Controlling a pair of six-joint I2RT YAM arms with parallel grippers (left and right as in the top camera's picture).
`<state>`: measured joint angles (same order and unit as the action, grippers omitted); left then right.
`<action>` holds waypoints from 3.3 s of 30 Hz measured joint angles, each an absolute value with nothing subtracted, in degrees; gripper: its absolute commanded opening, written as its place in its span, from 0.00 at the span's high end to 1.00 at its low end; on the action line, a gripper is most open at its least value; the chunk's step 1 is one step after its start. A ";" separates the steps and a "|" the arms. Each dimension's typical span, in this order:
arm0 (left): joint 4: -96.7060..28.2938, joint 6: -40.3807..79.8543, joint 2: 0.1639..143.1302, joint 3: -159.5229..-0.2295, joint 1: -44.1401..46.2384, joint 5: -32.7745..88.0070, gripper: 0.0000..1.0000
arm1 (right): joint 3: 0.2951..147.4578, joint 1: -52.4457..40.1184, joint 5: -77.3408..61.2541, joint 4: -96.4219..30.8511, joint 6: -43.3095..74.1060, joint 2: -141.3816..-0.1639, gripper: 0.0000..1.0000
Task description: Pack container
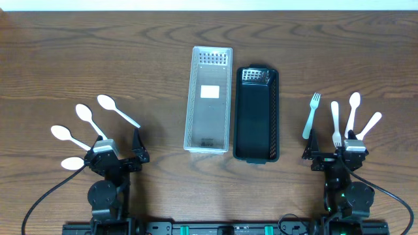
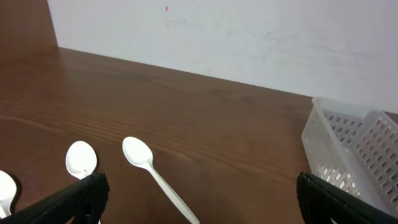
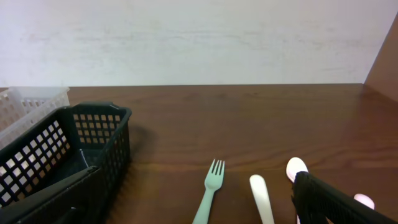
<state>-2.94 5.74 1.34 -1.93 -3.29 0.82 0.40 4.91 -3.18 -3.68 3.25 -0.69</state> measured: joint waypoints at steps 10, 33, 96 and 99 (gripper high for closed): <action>-2.94 5.74 1.34 -1.96 -3.29 0.82 0.02 | 0.40 4.91 -3.20 -3.68 3.25 -0.69 0.01; -2.94 5.74 1.34 -1.93 -3.29 0.82 0.02 | 0.40 4.91 -3.03 -3.75 4.89 -1.67 0.01; -53.58 13.08 68.86 -58.54 -3.29 -0.01 0.02 | 75.07 4.14 2.02 -46.89 17.65 -114.24 0.01; -53.56 13.08 68.86 -58.54 -3.29 -0.03 0.02 | 75.18 3.88 1.78 -46.76 17.80 -115.02 0.01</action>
<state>-53.56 13.08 68.86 -58.54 -3.29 -0.03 75.18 3.88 1.78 -46.76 17.80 -115.02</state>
